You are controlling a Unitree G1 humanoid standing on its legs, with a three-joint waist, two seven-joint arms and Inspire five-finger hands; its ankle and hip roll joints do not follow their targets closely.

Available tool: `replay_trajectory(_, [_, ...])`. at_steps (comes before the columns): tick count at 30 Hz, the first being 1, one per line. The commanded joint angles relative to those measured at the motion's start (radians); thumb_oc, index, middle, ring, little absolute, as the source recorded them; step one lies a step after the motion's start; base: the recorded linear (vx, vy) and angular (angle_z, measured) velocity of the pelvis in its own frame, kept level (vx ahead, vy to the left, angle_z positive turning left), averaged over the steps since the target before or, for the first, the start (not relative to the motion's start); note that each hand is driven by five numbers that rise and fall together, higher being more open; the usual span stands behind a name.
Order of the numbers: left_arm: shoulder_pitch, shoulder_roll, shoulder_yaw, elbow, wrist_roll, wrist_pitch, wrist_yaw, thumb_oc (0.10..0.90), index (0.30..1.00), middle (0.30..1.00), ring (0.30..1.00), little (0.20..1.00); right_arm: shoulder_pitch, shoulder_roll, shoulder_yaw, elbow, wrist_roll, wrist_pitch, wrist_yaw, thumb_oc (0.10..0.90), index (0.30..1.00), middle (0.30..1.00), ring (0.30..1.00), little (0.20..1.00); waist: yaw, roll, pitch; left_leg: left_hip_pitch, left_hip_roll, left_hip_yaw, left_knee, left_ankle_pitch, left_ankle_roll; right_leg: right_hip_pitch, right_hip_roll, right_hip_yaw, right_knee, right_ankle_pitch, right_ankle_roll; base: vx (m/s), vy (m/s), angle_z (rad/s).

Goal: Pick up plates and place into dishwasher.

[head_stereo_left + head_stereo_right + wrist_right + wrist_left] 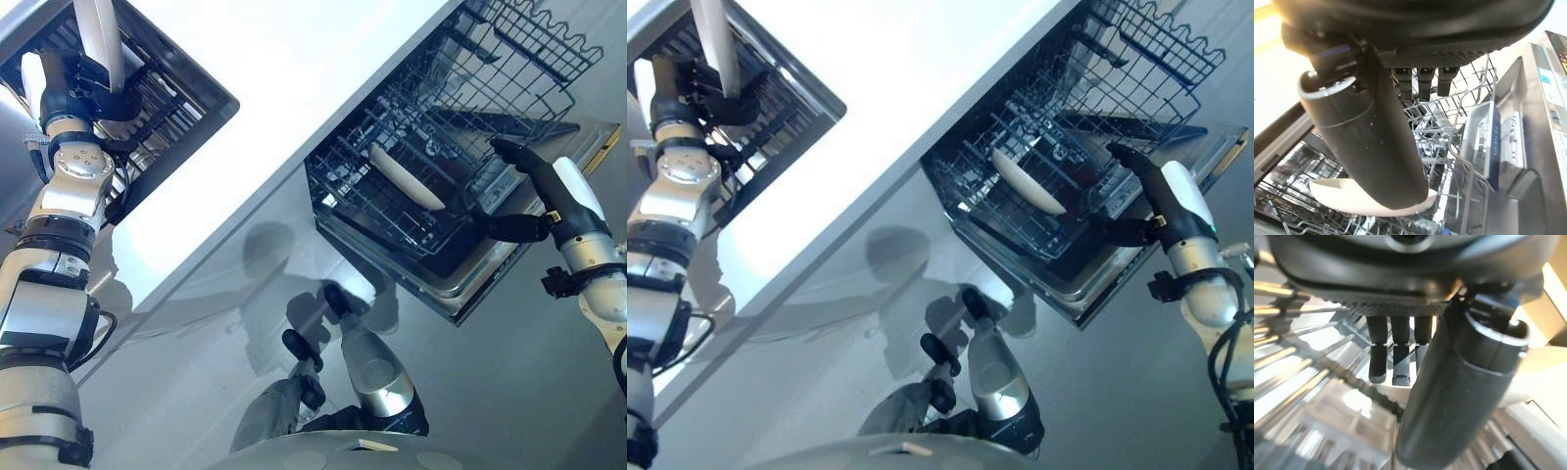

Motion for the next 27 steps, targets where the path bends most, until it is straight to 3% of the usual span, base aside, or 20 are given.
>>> replay_trajectory(1, [-0.043, 0.108, 0.049, 0.043, 0.068, -0.065, 0.044, 0.1, 0.3, 0.3, 0.3, 0.2, 0.028, -0.037, -0.149, -0.078, 0.017, -0.099, -0.014, 0.8, 0.9, 0.9, 0.9, 0.9, -0.02, -0.012, -0.207, -0.027, -0.006, -0.003, 0.071, -0.101, -0.026, -0.007, -0.006, -0.05, 0.079, -0.148, 0.112, 0.04, 0.03, 0.01])
replay_trajectory(14, [0.014, 0.15, 0.104, 0.049, 0.145, -0.109, -0.006, 0.1, 0.3, 0.3, 0.3, 0.2, 0.108, 0.013, -0.207, -0.117, 0.025, -0.15, 0.076, 0.8, 0.9, 0.9, 0.9, 0.9, -0.012, 0.014, -0.344, 0.046, -0.007, -0.007, 0.027, -0.1, -0.029, 0.066, 0.01, -0.033, 0.039, -0.146, 0.115, 0.0, 0.017, 0.04])
replay_trajectory(26, [0.062, 0.143, 0.102, -0.033, 0.206, -0.157, -0.052, 0.1, 0.3, 0.3, 0.3, 0.2, 0.071, 0.011, -0.188, -0.132, 0.034, -0.178, 0.082, 0.8, 0.9, 0.9, 0.9, 0.9, 0.023, 0.018, -0.399, 0.075, -0.006, -0.031, 0.005, -0.098, -0.028, 0.101, 0.023, -0.034, 0.03, -0.152, 0.109, -0.06, 0.004, 0.02])
replay_trajectory(27, [0.07, 0.137, 0.095, -0.045, 0.216, -0.175, -0.057, 0.1, 0.3, 0.3, 0.3, 0.2, 0.048, 0.003, -0.176, -0.134, 0.058, -0.191, 0.085, 0.8, 0.9, 0.9, 0.9, 0.9, 0.032, 0.012, -0.404, 0.067, -0.002, -0.02, 0.011, -0.078, -0.028, 0.094, 0.027, -0.035, 0.034, -0.131, 0.099, -0.05, 0.002, 0.01])
